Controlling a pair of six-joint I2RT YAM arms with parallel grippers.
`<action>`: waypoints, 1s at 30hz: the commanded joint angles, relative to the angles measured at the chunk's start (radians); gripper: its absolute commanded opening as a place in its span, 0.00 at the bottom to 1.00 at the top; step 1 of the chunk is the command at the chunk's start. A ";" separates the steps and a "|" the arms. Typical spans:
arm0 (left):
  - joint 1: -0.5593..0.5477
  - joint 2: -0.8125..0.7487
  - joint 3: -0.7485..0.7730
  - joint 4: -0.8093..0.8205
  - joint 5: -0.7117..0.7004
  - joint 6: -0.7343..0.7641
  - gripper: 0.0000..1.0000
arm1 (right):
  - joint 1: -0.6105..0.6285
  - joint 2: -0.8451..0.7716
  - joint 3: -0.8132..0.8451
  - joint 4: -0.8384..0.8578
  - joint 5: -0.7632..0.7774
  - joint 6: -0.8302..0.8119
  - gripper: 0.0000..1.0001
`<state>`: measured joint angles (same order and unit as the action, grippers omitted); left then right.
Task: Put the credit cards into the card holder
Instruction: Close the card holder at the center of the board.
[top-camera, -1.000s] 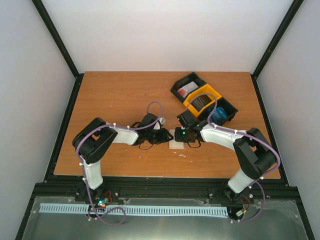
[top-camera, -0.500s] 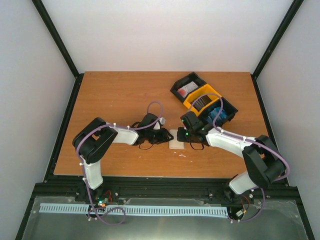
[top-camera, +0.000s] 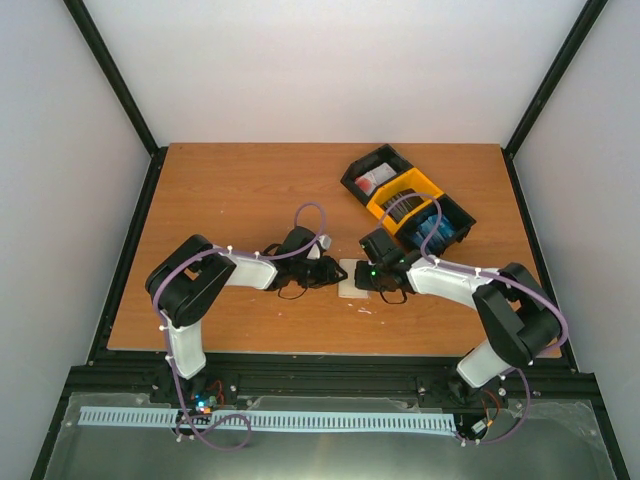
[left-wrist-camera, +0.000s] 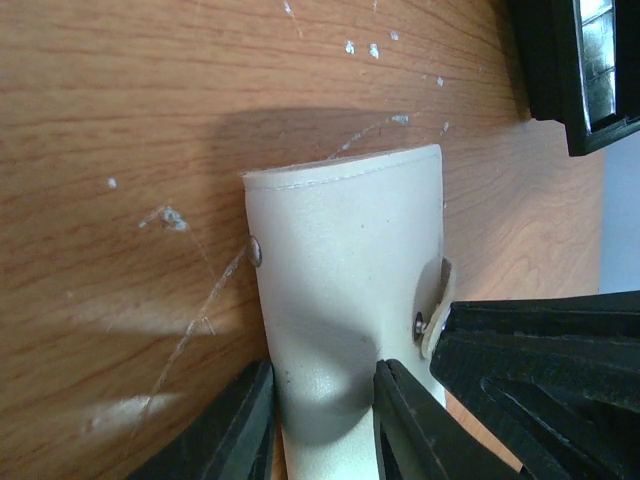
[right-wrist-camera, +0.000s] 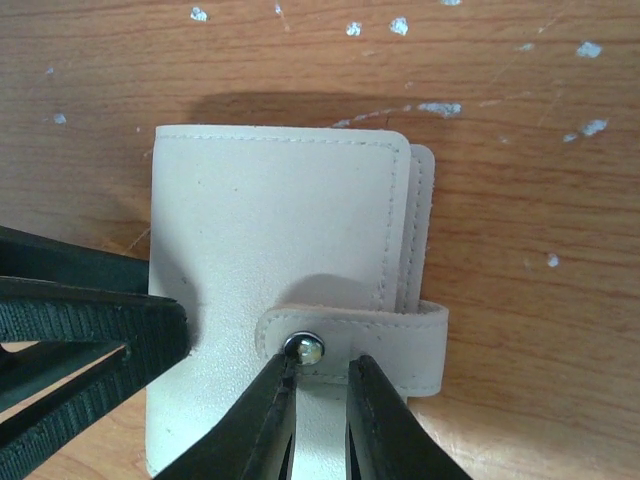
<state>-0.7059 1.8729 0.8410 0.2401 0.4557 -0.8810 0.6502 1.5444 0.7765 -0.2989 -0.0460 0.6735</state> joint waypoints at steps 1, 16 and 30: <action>-0.019 0.073 -0.026 -0.147 -0.046 0.000 0.29 | 0.001 0.022 0.027 0.033 0.003 -0.001 0.15; -0.020 0.073 -0.031 -0.145 -0.046 0.002 0.29 | 0.002 -0.040 0.025 0.018 0.049 0.013 0.15; -0.020 0.075 -0.033 -0.141 -0.044 0.000 0.29 | 0.002 0.033 0.040 0.051 0.030 0.019 0.15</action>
<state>-0.7063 1.8751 0.8425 0.2424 0.4576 -0.8810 0.6502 1.5646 0.7994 -0.2752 -0.0154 0.6788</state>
